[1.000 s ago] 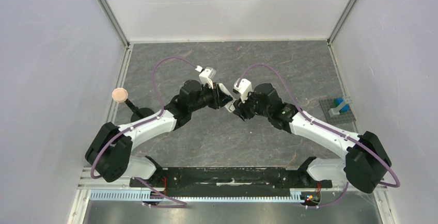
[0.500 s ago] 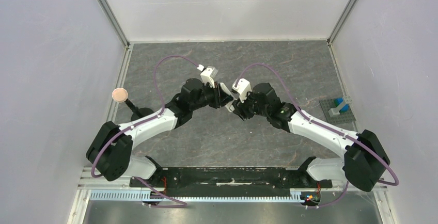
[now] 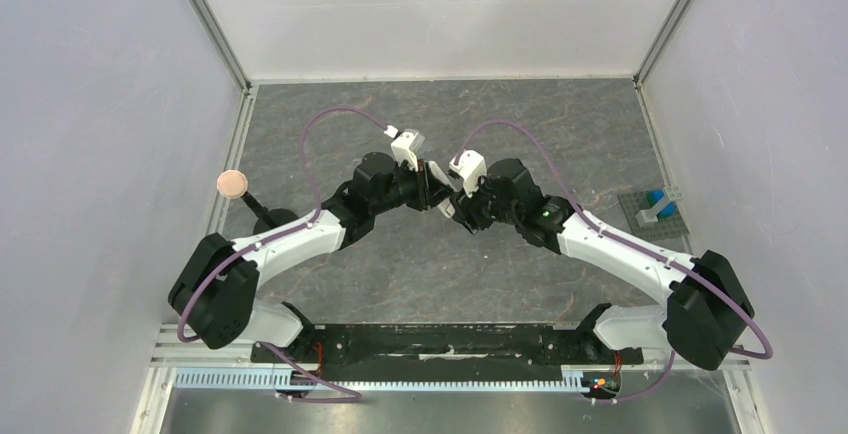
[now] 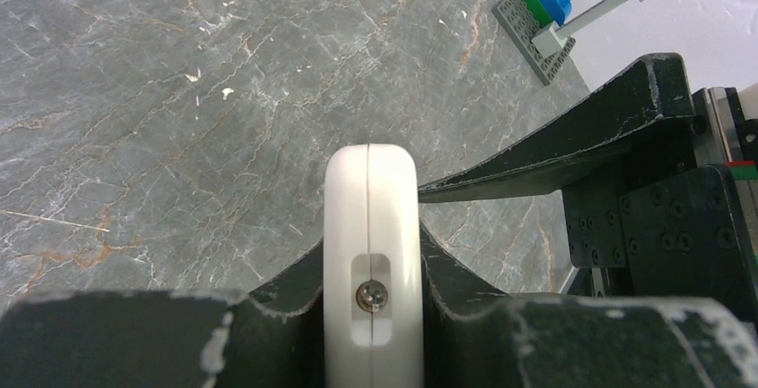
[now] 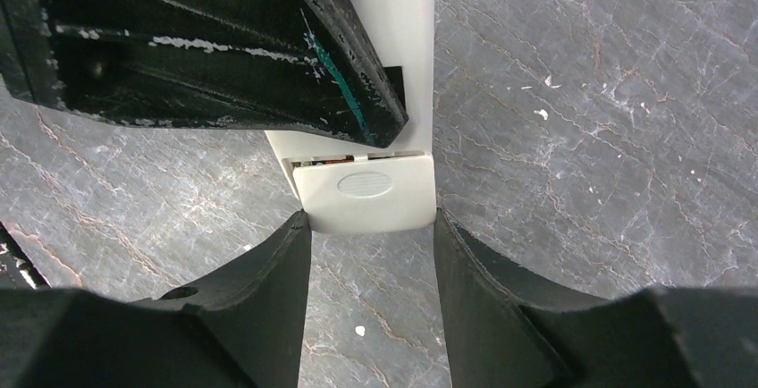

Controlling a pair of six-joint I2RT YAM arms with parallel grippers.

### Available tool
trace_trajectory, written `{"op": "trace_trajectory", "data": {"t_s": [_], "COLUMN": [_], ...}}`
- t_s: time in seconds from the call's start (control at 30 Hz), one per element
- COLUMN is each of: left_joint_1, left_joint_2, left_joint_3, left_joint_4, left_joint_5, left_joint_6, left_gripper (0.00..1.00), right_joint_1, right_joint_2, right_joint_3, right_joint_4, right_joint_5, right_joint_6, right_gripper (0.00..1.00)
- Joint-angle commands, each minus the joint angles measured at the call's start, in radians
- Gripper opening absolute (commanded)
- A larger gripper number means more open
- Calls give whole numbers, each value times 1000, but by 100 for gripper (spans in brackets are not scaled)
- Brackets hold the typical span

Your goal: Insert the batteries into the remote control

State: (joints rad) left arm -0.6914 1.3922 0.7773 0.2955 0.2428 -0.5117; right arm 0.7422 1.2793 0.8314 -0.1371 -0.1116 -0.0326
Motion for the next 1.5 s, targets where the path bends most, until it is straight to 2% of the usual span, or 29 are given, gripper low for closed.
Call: {"op": "trace_trajectory", "data": {"t_s": [0.0,0.4,0.73,0.93,1.47], "left_joint_1": [-20,-21,-19,-17,-1], "left_joint_2": [-3,-5,-6,-4,3], "left_joint_3": [30,31,30,58,83], "left_joint_4": [36,41,41,34,131], "left_joint_5": [25,35,64,88,169], "left_joint_6": [33,-8,-47,-136,-411], "left_gripper": [2,2,2,2,2], "right_joint_1": [8,8,8,8,8], "right_joint_2": [6,41,26,46,94], "right_joint_3": [94,113,85,137,329], "right_joint_4": [74,62,105,69,-105], "right_joint_5": [-4,-3,8,-2,-25], "right_joint_6": [44,133,82,80,107], "right_gripper": [31,31,31,33,48]}}
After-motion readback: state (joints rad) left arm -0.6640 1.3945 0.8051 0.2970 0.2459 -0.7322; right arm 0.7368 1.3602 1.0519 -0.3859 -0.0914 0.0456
